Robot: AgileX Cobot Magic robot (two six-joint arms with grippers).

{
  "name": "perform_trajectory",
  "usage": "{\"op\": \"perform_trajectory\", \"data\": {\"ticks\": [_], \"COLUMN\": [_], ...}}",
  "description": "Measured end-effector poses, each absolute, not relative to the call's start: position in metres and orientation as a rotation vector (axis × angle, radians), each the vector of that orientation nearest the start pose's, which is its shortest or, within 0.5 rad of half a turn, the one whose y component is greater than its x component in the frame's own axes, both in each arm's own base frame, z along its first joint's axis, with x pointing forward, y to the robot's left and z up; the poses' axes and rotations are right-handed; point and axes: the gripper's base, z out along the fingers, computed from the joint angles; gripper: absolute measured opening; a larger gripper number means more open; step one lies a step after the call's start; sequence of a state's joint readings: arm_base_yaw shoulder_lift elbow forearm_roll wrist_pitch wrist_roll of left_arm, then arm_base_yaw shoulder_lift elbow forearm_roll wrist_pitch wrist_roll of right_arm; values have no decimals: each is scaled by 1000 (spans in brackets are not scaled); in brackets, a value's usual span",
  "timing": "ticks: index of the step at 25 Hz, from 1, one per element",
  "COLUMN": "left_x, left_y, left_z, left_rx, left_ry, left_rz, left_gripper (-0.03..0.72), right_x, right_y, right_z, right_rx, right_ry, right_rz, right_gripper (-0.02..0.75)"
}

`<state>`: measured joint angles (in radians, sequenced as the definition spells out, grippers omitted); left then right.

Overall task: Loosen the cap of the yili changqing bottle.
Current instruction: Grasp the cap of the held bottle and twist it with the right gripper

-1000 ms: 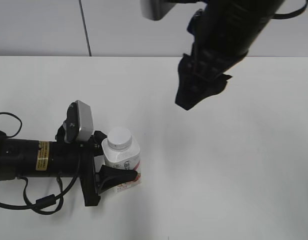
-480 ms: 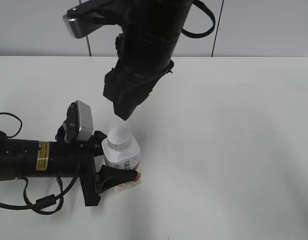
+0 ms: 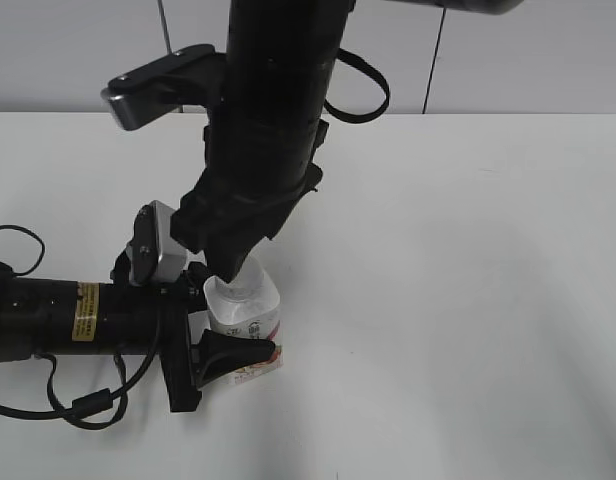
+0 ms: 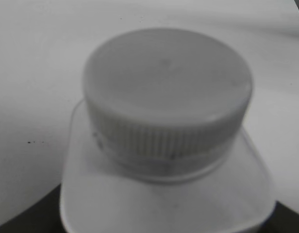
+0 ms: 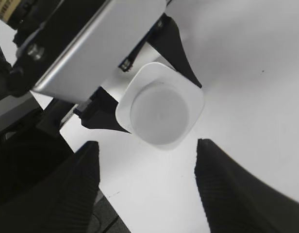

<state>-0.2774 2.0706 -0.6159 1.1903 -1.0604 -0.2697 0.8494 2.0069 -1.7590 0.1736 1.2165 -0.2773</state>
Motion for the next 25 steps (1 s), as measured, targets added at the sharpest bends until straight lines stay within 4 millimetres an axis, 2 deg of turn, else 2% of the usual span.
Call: {"op": "perform_trajectory", "data": {"ticks": [8, 25], "left_x": [248, 248], "left_y": [-147, -147], "left_z": [73, 73], "left_rx": [1289, 1289], "left_ry": [1680, 1679], "left_rz": [-899, -900], "left_gripper": [447, 447], "right_x": [272, 275], "right_y": [334, 339], "right_z": [230, 228], "right_rx": [-1476, -1405], "right_ry": [2674, 2664], "right_rz": [309, 327], "right_gripper": [491, 491]}}
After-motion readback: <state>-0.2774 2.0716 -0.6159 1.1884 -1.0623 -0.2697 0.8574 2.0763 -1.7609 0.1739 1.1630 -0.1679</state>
